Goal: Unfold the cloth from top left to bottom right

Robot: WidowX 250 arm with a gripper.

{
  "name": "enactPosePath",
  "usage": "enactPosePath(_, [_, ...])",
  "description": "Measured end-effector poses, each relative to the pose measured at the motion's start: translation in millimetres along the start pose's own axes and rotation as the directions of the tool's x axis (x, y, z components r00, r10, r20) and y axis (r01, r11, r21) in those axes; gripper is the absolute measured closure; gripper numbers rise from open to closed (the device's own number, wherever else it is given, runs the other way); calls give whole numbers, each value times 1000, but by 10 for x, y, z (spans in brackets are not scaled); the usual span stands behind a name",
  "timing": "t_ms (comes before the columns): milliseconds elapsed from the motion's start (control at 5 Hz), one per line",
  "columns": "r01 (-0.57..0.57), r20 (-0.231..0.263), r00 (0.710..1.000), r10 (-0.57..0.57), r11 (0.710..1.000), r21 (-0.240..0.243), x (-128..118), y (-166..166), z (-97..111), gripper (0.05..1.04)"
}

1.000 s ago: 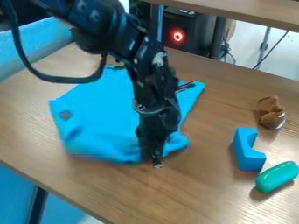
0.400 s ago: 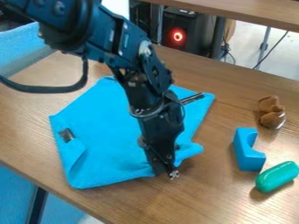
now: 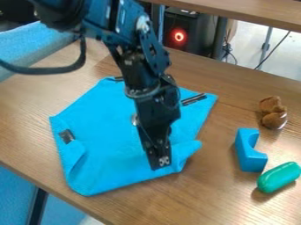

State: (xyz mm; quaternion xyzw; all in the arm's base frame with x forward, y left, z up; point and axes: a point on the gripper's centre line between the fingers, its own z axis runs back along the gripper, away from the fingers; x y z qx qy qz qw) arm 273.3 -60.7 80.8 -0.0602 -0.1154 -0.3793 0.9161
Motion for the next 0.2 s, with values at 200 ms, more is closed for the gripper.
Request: enactPosePath(200, [90, 36, 996, -87, 993, -71, 59, 94, 208, 89])
